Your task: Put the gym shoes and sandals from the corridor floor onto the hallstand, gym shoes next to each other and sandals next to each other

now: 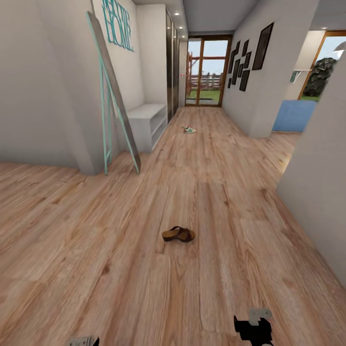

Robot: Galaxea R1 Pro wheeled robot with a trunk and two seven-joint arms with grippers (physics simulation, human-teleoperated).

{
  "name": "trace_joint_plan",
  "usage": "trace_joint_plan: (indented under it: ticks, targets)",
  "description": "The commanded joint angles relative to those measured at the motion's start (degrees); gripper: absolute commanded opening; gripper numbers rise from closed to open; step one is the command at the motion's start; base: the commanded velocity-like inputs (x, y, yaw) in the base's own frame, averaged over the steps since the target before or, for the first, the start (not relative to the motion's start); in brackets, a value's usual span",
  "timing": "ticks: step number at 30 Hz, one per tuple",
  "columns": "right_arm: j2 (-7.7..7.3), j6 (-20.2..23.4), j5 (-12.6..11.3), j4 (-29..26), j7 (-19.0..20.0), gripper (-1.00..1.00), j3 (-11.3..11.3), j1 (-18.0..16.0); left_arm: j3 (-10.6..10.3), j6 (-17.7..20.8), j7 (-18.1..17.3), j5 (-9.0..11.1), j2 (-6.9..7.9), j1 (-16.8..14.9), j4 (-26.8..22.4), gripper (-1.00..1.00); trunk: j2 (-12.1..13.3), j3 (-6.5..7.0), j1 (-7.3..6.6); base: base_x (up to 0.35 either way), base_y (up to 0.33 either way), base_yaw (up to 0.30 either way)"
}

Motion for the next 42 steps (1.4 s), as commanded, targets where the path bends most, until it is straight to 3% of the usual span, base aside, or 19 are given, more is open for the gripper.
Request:
trace_joint_plan:
  ticks: [1,21,28,42]
  targets:
    - [0.0,-0.2,0.6,0.1,-0.2,1.0,-0.5,0.0,0.5,-0.2,-0.2,-0.6,-0.01,0.0,0.0,1.0,0.0,-0.05,0.02,0.336,0.095,-0.01]
    - [0.21,-0.2,0.6,0.1,-0.4,1.0,-0.4,0.0,0.6,-0.2,-0.2,-0.6,0.0,0.0,0.0,1.0,0.0,-0.05,0.02,0.336,0.099,0.009]
    - [0.26,-0.2,0.5,0.1,-0.5,1.0,-0.4,0.0,0.6,-0.2,-0.2,-0.6,0.0,0.0,0.0,1.0,0.0,-0.05,0.02,0.292,0.09,0.224]
    - [0.26,-0.2,0.5,0.1,-0.5,1.0,-0.4,0.0,0.6,-0.2,-0.2,-0.6,0.0,0.0,0.0,1.0,0.0,-0.05,0.02,0.039,0.011,0.275]
